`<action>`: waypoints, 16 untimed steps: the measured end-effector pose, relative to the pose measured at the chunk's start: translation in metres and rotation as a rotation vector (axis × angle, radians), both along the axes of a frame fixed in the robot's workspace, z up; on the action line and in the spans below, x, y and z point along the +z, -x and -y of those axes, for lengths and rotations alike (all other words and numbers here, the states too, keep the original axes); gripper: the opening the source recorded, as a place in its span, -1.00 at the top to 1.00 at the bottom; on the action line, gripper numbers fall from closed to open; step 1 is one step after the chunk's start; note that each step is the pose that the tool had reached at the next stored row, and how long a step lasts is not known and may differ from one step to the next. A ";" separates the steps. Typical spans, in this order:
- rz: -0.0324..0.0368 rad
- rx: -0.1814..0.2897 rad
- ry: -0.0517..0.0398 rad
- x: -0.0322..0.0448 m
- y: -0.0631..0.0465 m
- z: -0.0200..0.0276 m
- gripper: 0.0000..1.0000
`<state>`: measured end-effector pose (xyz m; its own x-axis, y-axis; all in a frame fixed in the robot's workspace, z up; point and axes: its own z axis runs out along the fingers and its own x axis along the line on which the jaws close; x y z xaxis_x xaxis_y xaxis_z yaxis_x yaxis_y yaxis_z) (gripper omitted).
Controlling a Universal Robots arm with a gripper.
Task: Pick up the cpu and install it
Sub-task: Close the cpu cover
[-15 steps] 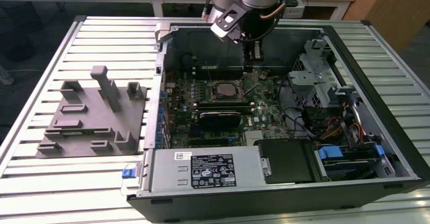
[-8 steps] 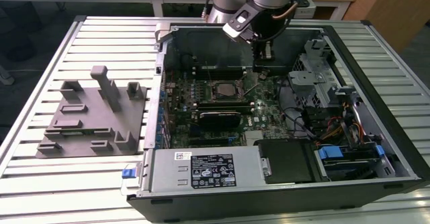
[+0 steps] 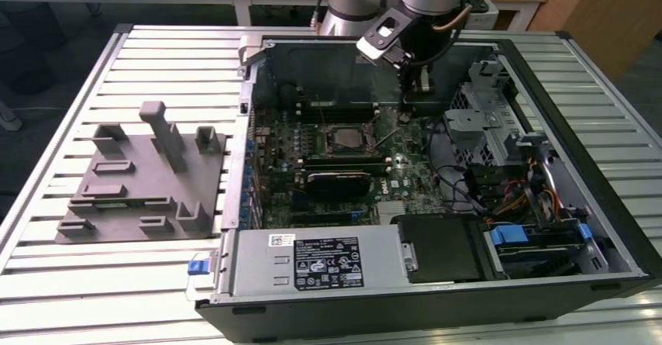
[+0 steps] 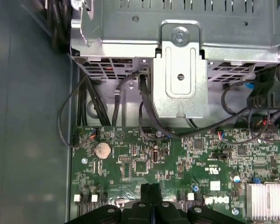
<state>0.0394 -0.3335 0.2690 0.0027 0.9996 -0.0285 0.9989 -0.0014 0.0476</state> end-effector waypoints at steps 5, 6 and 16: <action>-0.0006 0.009 0.0001 -0.0080 -0.004 -0.0002 0.79; -0.0015 0.010 0.0001 -0.0099 -0.004 -0.0002 0.79; -0.0039 0.039 -0.0002 -0.0235 -0.004 -0.0008 0.79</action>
<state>0.0437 -0.3327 0.2456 -0.0366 0.9989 -0.0282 0.9983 0.0378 0.0437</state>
